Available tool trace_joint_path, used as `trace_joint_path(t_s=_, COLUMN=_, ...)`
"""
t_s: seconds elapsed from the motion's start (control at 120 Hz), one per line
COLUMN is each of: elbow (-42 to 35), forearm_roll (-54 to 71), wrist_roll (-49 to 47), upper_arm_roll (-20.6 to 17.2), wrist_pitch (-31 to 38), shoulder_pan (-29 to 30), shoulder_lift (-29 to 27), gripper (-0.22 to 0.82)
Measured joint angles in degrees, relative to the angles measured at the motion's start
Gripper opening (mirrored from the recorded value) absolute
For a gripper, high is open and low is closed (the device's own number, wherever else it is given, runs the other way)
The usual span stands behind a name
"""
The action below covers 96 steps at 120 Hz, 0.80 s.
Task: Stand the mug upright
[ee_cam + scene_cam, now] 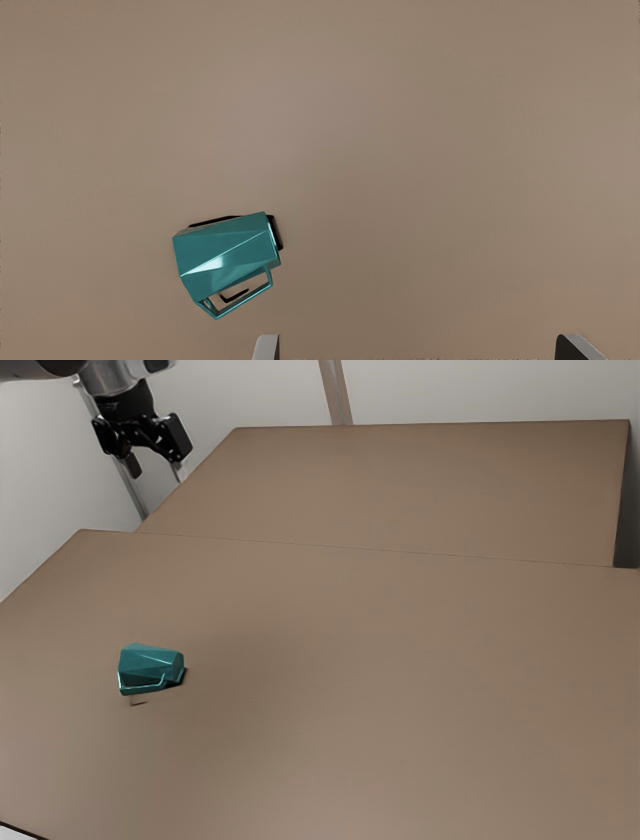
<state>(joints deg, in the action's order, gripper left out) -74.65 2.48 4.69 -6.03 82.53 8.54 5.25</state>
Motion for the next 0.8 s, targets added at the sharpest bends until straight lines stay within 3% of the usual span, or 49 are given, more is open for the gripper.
trace_joint_path(t_s=0.15, elbow=-1.1, forearm_roll=-0.7, wrist_roll=0.4, upper_arm_roll=1.5, wrist_pitch=0.0, shoulder_pan=-1.0, shoulder_lift=-0.6, gripper=0.6)
trace_joint_path(t_s=0.275, elbow=-5.8, forearm_roll=-4.7, wrist_roll=0.4, upper_arm_roll=11.3, wrist_pitch=0.8, shoulder_pan=-6.3, shoulder_lift=-0.6, gripper=0.6)
trace_joint_path(t_s=0.4, elbow=-9.3, forearm_roll=-7.2, wrist_roll=1.6, upper_arm_roll=17.5, wrist_pitch=2.6, shoulder_pan=-5.6, shoulder_lift=0.5, gripper=0.6)
trace_joint_path(t_s=0.567, elbow=-16.6, forearm_roll=-17.1, wrist_roll=7.1, upper_arm_roll=28.7, wrist_pitch=7.1, shoulder_pan=-5.0, shoulder_lift=3.2, gripper=0.6)
trace_joint_path(t_s=0.8, elbow=-23.0, forearm_roll=-34.2, wrist_roll=17.5, upper_arm_roll=32.3, wrist_pitch=10.5, shoulder_pan=2.6, shoulder_lift=10.6, gripper=0.6)
